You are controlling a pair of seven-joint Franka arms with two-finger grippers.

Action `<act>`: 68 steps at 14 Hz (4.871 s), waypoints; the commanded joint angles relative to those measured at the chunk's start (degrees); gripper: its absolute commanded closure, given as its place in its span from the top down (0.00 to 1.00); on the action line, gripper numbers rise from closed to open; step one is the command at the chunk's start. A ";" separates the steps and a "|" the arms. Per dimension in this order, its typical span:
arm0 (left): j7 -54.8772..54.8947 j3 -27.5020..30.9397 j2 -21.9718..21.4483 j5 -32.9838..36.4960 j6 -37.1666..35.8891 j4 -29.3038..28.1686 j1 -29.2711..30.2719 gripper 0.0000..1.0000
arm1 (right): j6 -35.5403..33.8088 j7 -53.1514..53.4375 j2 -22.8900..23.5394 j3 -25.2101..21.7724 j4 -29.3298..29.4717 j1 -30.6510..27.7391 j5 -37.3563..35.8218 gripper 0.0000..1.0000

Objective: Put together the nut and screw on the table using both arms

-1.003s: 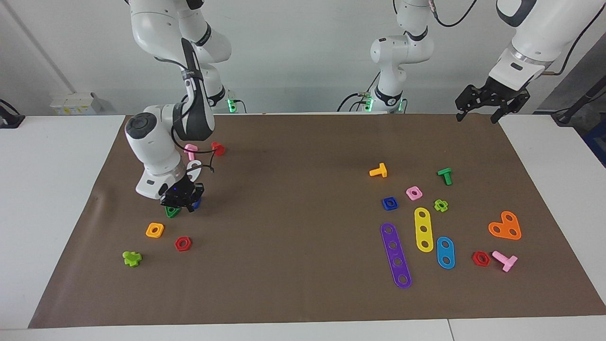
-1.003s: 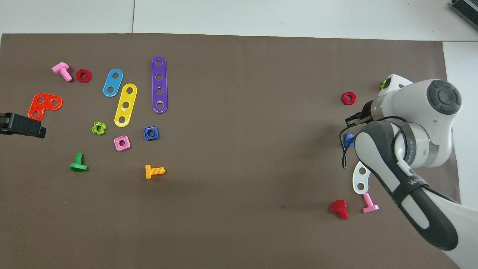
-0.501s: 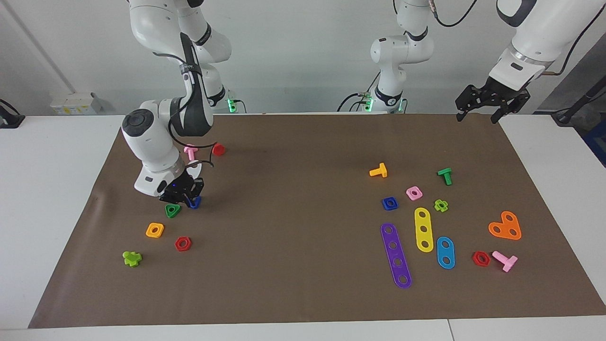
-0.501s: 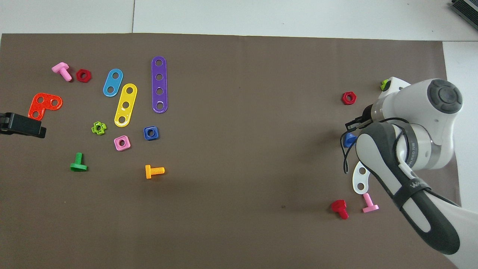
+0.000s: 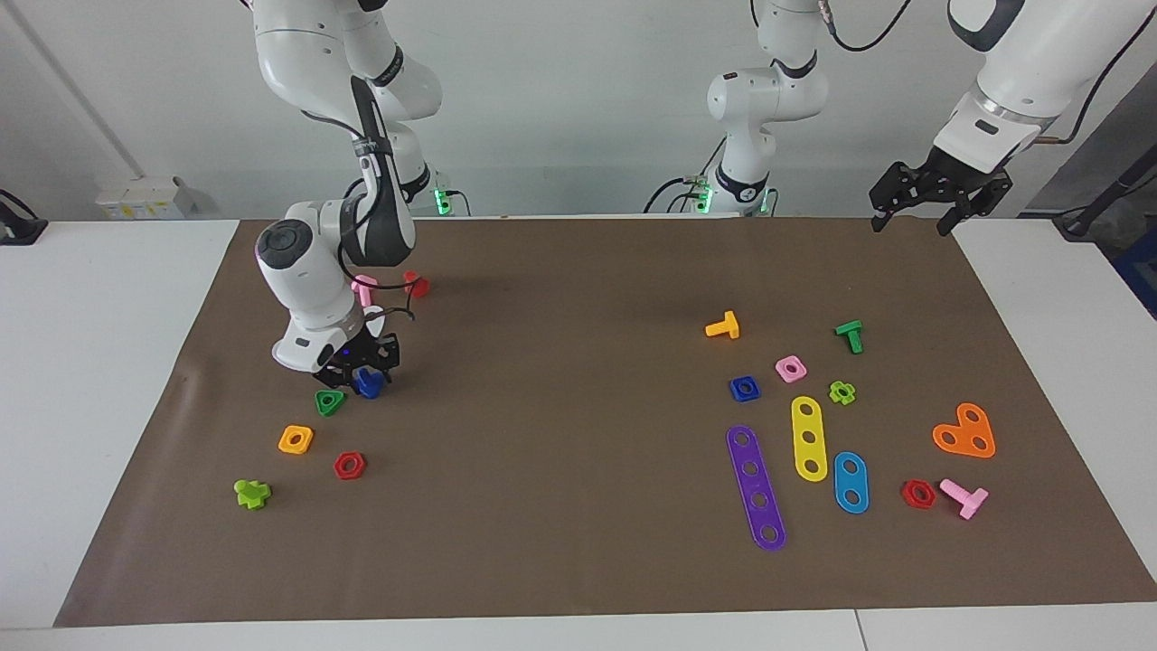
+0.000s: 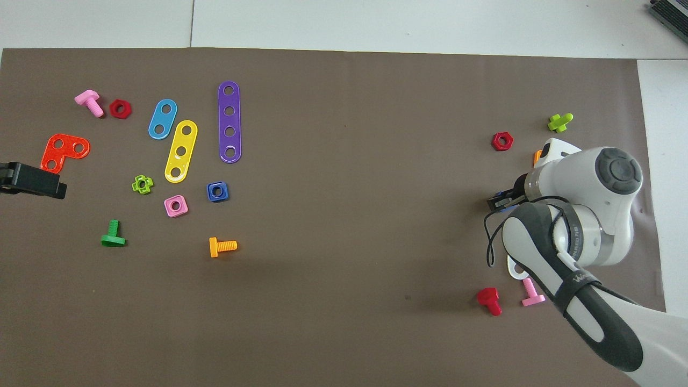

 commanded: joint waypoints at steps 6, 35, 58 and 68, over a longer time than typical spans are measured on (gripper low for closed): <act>0.16 -0.36 -0.31 -0.26 -0.72 -0.19 0.71 1.00 | -0.09 -3.19 -1.88 0.37 -1.45 -2.19 0.69 0.50; 0.16 -0.36 -0.31 -0.26 -0.81 -0.19 0.71 1.00 | -9.35 57.97 22.54 1.96 42.50 28.29 0.78 0.00; 0.16 -0.36 -0.31 -0.26 -0.72 -0.19 0.71 1.00 | -33.80 38.85 -7.40 1.43 34.85 3.36 -3.70 1.00; 0.16 -0.36 -0.31 -0.26 -0.72 -0.19 0.71 1.00 | -48.43 27.32 -15.23 1.43 31.78 -1.31 -3.62 1.00</act>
